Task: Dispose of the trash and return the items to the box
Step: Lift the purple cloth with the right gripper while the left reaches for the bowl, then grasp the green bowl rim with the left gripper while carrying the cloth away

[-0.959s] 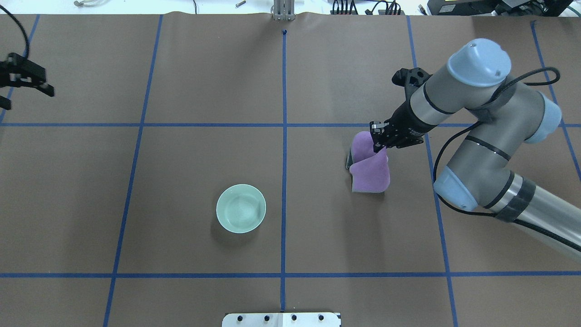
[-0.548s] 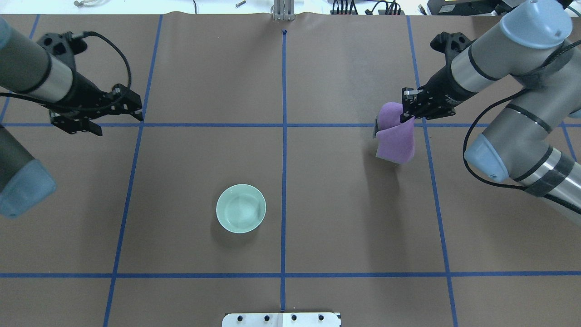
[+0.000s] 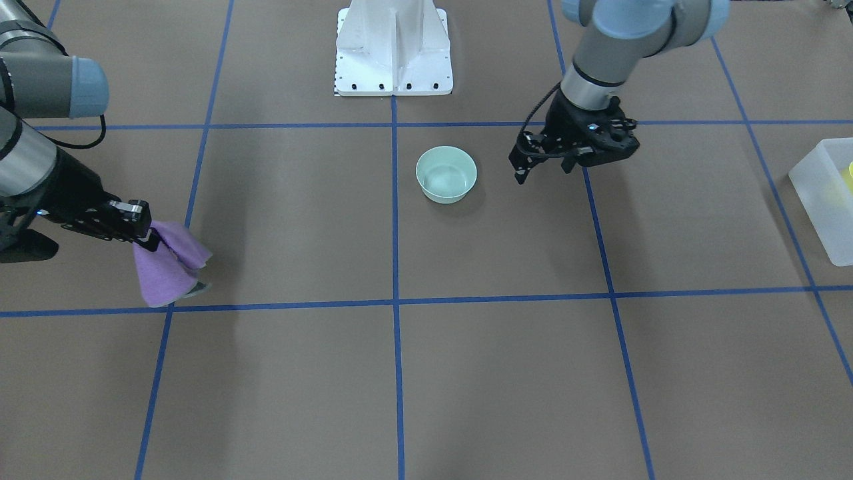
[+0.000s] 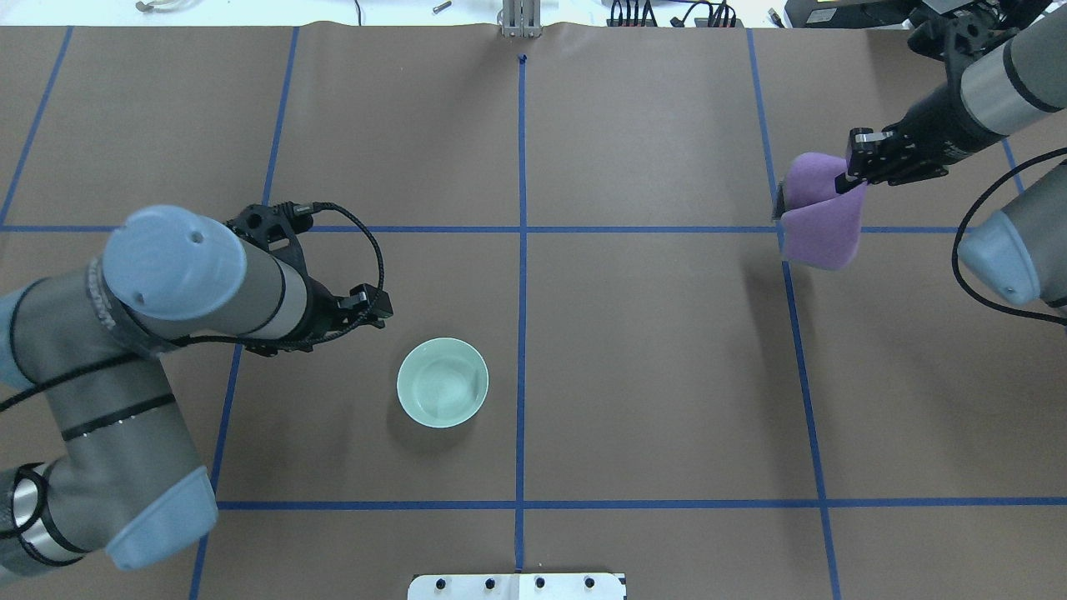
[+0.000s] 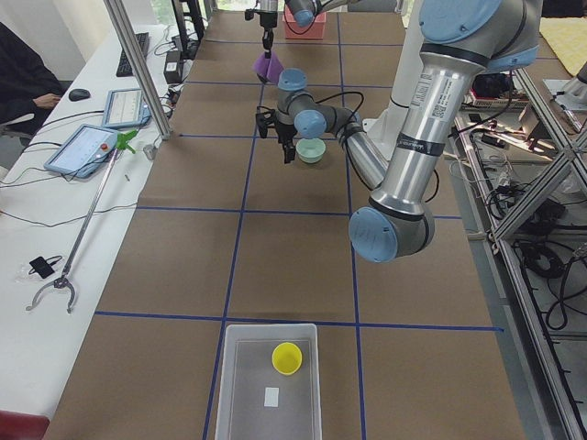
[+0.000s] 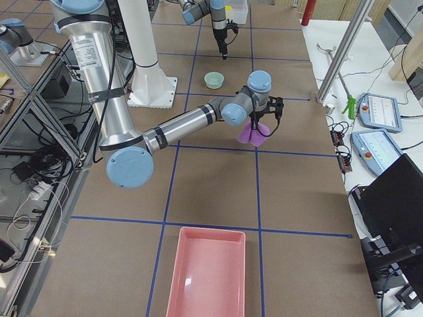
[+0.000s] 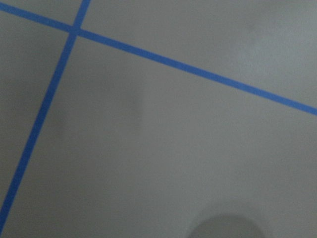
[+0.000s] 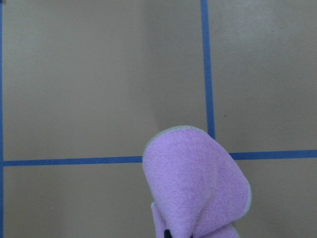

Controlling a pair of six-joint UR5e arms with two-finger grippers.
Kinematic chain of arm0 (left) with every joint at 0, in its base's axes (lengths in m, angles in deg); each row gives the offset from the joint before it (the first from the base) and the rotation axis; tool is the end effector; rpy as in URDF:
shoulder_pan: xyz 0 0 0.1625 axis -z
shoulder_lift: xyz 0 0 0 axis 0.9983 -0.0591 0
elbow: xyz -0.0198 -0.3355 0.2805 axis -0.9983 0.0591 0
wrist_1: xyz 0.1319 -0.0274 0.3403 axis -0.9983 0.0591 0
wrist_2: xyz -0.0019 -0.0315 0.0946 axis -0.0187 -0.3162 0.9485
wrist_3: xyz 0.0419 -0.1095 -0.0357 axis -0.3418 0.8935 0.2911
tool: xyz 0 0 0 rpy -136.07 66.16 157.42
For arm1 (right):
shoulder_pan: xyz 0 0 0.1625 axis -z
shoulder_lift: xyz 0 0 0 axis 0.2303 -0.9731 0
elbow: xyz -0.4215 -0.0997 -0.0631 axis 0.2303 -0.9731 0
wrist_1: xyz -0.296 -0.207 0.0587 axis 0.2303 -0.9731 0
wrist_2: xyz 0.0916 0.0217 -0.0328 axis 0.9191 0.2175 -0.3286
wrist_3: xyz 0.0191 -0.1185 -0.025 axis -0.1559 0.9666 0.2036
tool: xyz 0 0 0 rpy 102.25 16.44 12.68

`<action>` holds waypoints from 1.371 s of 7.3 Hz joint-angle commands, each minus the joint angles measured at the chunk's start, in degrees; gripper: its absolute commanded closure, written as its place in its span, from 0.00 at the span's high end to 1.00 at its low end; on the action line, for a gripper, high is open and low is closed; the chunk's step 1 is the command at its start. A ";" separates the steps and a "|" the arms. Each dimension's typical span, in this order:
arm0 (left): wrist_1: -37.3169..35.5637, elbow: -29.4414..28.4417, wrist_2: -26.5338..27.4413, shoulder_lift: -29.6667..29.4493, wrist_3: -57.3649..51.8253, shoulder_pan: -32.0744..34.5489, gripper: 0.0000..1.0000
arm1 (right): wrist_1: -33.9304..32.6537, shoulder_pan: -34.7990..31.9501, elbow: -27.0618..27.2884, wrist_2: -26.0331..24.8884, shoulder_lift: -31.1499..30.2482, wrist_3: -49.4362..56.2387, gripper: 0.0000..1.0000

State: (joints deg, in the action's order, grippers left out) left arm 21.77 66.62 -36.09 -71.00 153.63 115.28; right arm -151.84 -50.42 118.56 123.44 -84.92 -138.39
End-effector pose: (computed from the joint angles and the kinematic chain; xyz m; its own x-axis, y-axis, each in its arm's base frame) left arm 0.4363 -0.3593 0.3313 0.5629 -0.2723 -0.7804 0.2979 0.9475 -0.1157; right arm -0.2004 -0.5081 0.4466 0.5101 0.0481 0.8588 -0.1146 0.9933 0.0124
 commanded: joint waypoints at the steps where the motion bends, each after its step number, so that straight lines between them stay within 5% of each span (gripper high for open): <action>1: 4.55 -3.50 5.92 -0.24 4.80 -7.11 0.98 | 0.00 -2.79 0.11 0.00 -3.68 6.45 0.00; 3: 6.58 -6.58 6.46 -1.11 5.79 -8.19 0.97 | -2.45 -4.29 0.11 -0.09 -3.87 10.32 0.00; 4: 6.67 -7.46 6.47 -2.25 5.87 -8.28 0.87 | -2.90 -4.56 0.11 -0.18 -3.96 11.03 0.00; 7: 6.59 -9.92 6.38 -3.57 5.70 -8.80 0.00 | -2.90 -5.61 0.63 -0.18 -5.53 12.87 0.00; 10: 5.97 -3.72 4.63 -2.88 5.79 -7.67 0.00 | -2.90 -6.84 3.43 0.00 -9.13 14.54 0.00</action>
State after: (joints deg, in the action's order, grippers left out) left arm 28.10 59.68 -30.49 -74.31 159.44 107.02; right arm -154.74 -56.64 120.49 123.37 -92.00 -125.12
